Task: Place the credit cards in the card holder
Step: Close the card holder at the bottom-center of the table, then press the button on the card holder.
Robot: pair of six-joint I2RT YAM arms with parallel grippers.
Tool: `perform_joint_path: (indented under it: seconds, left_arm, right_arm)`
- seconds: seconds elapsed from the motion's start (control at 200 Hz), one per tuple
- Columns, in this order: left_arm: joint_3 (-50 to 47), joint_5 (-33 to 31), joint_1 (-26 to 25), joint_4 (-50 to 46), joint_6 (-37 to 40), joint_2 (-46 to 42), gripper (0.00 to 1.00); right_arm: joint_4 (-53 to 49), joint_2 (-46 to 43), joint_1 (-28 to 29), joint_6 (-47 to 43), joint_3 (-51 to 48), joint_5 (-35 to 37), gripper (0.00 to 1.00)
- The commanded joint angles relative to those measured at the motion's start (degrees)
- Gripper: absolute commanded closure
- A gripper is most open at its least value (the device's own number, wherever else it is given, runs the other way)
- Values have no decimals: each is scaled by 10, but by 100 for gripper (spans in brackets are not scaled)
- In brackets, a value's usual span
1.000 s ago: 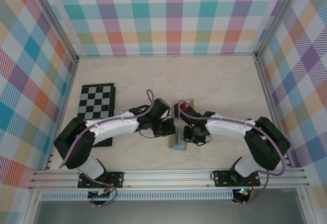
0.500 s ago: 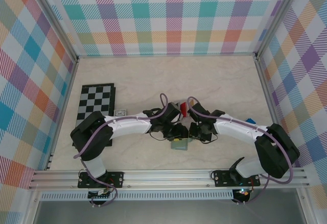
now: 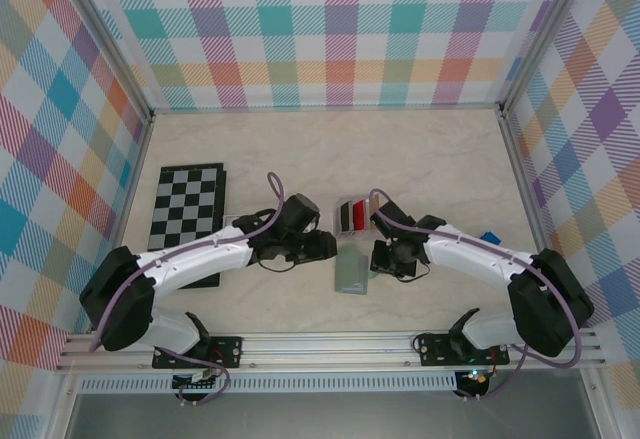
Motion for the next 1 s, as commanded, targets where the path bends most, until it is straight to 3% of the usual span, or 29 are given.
perform_joint_path:
  seconds: [0.0, 0.26, 0.365, 0.6, 0.995]
  left_arm:
    - [-11, 36, 6, -1, 16, 27, 52]
    - [0, 94, 5, 43, 19, 100, 52]
    - [7, 101, -1, 48, 23, 118, 53]
    - [29, 107, -13, 45, 33, 157, 55]
    - [60, 95, -34, 32, 46, 212, 59]
  right_arm:
    - [-24, -12, -3, -11, 20, -4, 75]
    - [-14, -13, -7, -15, 17, -16, 85]
    - [-18, -17, -8, -17, 16, -17, 85]
    - [2, -38, -10, -23, 6, -38, 96]
    - [52, -69, -26, -44, -4, -101, 97]
